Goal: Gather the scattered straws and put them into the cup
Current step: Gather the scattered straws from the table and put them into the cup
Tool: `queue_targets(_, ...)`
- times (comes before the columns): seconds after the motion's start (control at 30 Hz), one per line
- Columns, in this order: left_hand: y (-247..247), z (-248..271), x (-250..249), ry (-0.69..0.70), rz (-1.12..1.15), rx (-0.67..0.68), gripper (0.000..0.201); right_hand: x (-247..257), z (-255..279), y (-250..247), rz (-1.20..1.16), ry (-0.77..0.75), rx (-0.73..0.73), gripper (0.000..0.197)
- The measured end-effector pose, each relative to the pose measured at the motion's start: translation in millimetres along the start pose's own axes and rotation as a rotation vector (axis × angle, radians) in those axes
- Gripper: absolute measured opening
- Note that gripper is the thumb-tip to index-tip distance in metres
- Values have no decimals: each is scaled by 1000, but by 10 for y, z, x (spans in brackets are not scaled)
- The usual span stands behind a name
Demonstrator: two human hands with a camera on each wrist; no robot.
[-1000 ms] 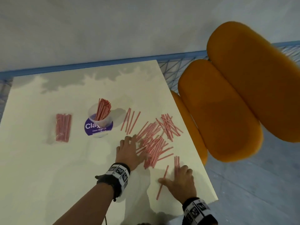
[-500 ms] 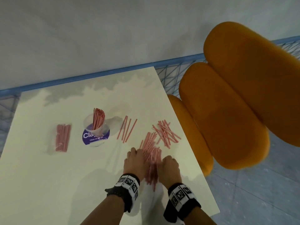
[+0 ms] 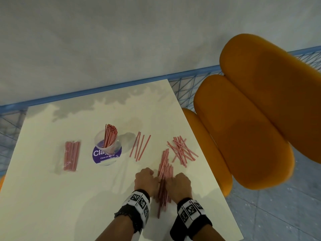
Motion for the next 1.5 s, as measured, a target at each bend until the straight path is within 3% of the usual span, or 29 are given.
queue_targets(0.1,20,15,-83,37,-11,14,16,49,-24,104,2,1,-12,29)
queue_targets(0.2,105,65,-116,77,-93,39,33,84,-38,173,-35,58,10,35)
queue_targets(0.33,135,110,-71,88,-91,67,26,68,-28,178,-67,106,0,34)
queue_targets(0.5,202,163,51,12,171,152,24,93,-27,239,-51,109,0,36)
queue_targets(0.73,304,166,173,-109,512,217,40,172,-53,328,8,94,72,41)
queue_targets(0.83,291,267,115,-117,657,285,40,286,-29,263,6,12,143,39)
queue_targets(0.93,208,415,39,-109,780,398,21,442,40,144,0,-145,227,29)
queue_targets(1.03,-157,356,92,-68,821,326,9,510,83,122,55,-304,324,20)
queue_targets(1.13,-609,167,211,-94,975,162,34,635,271,176,155,-499,398,27)
queue_targets(1.23,-917,65,216,-136,1098,98,58,803,542,309,237,-633,481,28)
queue_targets(1.33,-1067,113,111,-92,992,153,69,938,716,442,341,-725,527,23)
queue_targets(1.43,-1150,146,77,18,664,164,70,1020,766,452,379,-761,519,26)
queue_targets(1.5,-1161,146,178,14,535,145,68,1074,778,434,411,-766,509,29)
Point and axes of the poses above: each hand's wrist, its own z-axis away from the middle knuckle, its own y-axis out of the palm, x = y × z, the point moved 10 cm from there along -z, towards the middle knuckle, and after that the axes turned 2 degrees about -z, right-handed, at the moved point
